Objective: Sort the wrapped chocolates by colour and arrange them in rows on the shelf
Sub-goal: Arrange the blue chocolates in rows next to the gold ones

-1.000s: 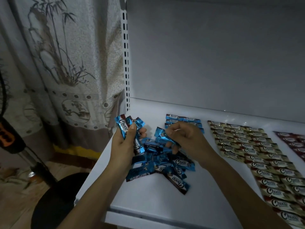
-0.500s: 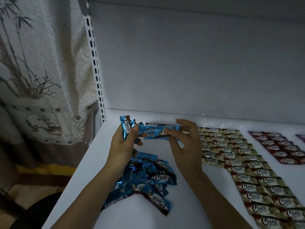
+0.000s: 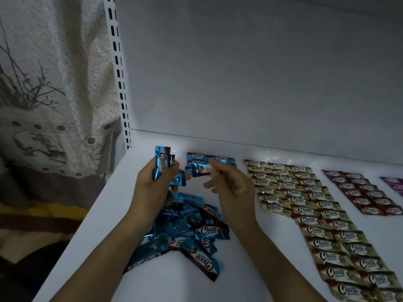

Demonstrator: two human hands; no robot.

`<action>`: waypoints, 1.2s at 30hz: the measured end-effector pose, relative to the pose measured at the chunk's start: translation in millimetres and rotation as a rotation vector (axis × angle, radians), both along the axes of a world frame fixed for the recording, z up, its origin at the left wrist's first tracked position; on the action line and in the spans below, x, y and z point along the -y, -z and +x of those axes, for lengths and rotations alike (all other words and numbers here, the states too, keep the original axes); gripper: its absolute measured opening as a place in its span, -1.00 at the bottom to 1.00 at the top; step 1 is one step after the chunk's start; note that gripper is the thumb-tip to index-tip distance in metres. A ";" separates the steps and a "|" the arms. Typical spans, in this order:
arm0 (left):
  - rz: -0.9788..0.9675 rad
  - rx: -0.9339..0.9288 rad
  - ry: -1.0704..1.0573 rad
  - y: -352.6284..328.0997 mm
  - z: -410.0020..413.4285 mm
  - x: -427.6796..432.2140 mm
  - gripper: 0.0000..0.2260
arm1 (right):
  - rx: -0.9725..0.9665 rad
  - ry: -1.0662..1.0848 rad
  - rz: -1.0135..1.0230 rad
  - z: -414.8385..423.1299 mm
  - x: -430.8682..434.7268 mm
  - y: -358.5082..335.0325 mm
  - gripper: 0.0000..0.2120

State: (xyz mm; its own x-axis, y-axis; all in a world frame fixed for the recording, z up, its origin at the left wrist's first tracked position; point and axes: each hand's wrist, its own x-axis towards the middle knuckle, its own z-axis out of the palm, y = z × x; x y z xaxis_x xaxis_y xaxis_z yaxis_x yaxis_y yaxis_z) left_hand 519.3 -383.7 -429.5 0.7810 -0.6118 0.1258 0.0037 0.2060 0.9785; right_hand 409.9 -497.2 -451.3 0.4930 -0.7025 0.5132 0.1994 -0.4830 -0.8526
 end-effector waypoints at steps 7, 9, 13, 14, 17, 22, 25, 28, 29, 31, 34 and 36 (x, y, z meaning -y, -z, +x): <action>0.078 0.223 -0.140 8.6 1.6 2.1 -0.91 | -0.020 -0.005 0.139 1.5 -0.5 -0.5 -0.78; 0.078 0.245 -0.144 8.5 0.2 2.7 -0.92 | -0.014 0.022 0.115 1.0 3.2 -0.5 -0.81; 0.116 0.368 -0.170 10.0 2.1 0.2 -0.94 | -0.155 0.078 -0.062 -4.5 16.1 2.9 -0.76; 0.145 0.437 -0.174 12.0 3.4 -1.0 -0.94 | -0.239 0.085 -0.108 -5.7 19.3 5.1 -0.74; 0.299 0.742 -0.195 21.6 5.1 -2.6 -0.84 | -0.423 0.121 -0.216 -4.9 25.7 13.5 -0.77; 0.328 0.870 -0.261 21.1 4.8 -3.9 -0.69 | -0.527 0.218 -0.505 -4.8 30.7 18.8 -0.78; 0.276 0.738 -0.240 21.2 7.2 -3.5 -0.68 | -0.601 0.270 -0.560 -12.3 32.6 19.1 -0.82; 0.255 0.661 -0.238 20.7 6.5 -2.7 -0.70 | -0.636 0.179 -0.547 -13.9 29.7 17.8 -0.82; 0.254 0.645 -0.236 20.8 6.8 -1.9 -0.73 | -0.637 0.126 -0.528 -12.9 27.4 17.4 -0.83; 0.255 0.628 -0.240 20.2 7.0 -0.8 -0.81 | -0.620 0.028 -0.517 -11.1 23.0 16.4 -0.84; 0.252 0.611 -0.254 19.2 6.2 -2.0 -0.84 | -0.617 -0.023 -0.500 -9.5 21.4 14.3 -0.81; 0.243 0.587 -0.249 16.7 5.0 -2.4 -0.85 | -0.634 -0.029 -0.479 -10.5 22.4 15.3 -0.77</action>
